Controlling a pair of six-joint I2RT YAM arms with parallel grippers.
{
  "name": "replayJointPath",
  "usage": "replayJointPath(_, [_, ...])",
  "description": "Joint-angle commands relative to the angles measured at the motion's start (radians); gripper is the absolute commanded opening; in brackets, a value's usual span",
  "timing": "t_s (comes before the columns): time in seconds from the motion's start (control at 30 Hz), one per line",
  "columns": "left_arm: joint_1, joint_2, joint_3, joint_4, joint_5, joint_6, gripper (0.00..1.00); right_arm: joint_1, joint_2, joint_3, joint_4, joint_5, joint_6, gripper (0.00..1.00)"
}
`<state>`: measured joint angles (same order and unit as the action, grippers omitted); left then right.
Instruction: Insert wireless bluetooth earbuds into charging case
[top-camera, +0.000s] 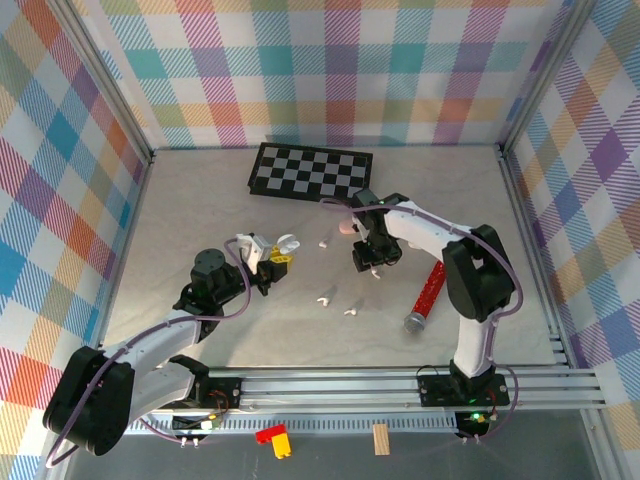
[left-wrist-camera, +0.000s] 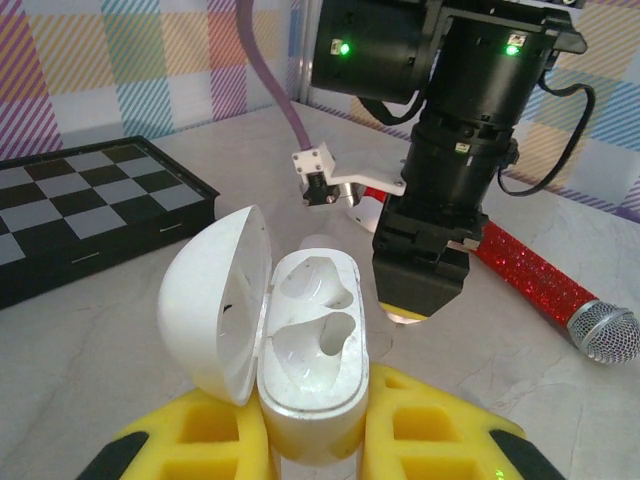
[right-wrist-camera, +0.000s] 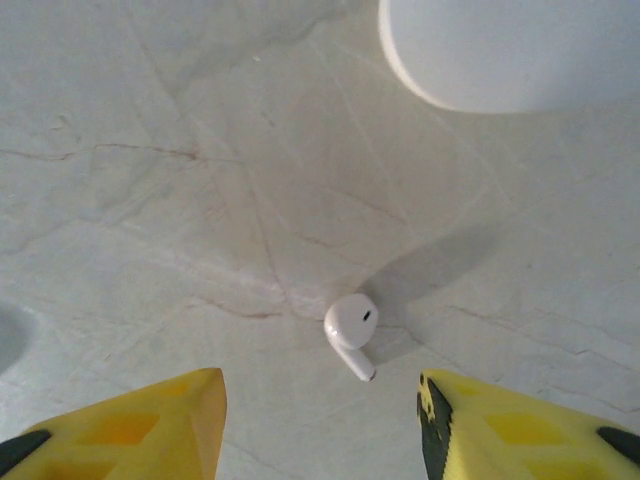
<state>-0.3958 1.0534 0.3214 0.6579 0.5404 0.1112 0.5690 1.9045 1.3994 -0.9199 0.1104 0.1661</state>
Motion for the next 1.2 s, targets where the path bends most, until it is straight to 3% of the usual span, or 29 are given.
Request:
replayJointPath(0.0, [0.008, -0.018, 0.001, 0.033, 0.017, -0.009, 0.00, 0.003, 0.044, 0.052, -0.105, 0.049, -0.032, 0.52])
replayJointPath(0.53, [0.008, 0.007, 0.011, 0.016, 0.026, 0.005, 0.00, 0.038, 0.226, 0.229, -0.266, 0.095, -0.093, 0.42])
replayJointPath(0.8, [0.009, 0.014, 0.011, 0.018, 0.032, 0.005, 0.00, 0.038, 0.257, 0.243, -0.266, 0.113, -0.100, 0.33])
replayJointPath(1.17, [0.009, 0.002, 0.012, 0.003, 0.036, 0.007, 0.00, 0.038, 0.274, 0.250, -0.241, 0.112, -0.098, 0.32])
